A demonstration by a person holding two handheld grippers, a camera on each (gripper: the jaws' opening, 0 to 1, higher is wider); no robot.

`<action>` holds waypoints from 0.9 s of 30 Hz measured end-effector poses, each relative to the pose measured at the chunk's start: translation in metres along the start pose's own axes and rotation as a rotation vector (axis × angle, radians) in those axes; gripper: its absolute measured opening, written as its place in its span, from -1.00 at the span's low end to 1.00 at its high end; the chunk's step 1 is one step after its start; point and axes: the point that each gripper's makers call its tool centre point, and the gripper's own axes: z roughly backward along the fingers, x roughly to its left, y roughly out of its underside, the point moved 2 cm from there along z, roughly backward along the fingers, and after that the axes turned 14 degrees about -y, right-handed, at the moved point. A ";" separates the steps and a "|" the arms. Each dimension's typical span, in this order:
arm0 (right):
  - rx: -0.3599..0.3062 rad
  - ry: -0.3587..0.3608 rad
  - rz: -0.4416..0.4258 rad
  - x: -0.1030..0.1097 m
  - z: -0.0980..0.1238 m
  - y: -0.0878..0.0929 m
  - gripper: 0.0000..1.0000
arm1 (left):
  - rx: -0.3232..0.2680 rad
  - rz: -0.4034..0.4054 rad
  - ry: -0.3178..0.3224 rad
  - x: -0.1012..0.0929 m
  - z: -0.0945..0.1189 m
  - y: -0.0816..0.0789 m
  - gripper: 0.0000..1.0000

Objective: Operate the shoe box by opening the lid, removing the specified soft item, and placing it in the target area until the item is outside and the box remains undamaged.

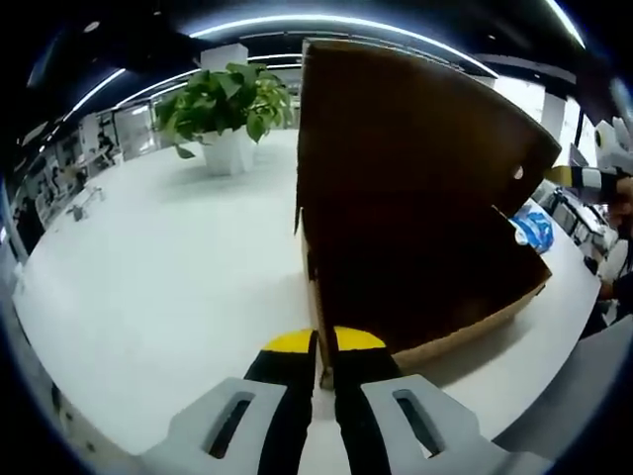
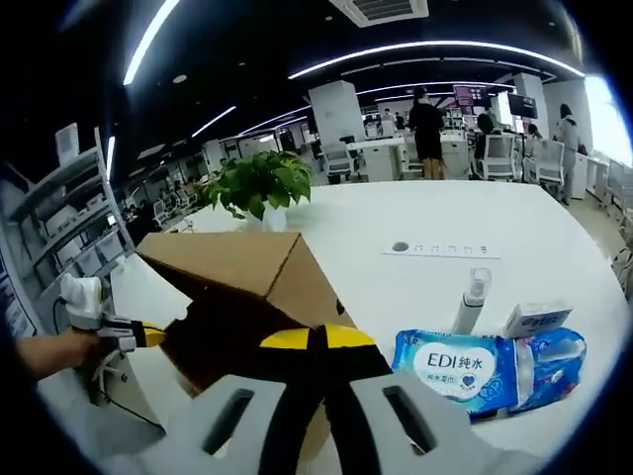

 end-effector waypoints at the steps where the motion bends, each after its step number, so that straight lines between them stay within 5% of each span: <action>1: 0.001 0.000 -0.003 0.000 0.000 0.001 -0.98 | -0.003 0.003 0.000 0.001 0.001 -0.001 -0.96; 27: 0.028 -0.019 0.033 0.005 0.006 0.021 -0.96 | -0.164 -0.085 0.036 0.004 0.040 -0.074 -0.73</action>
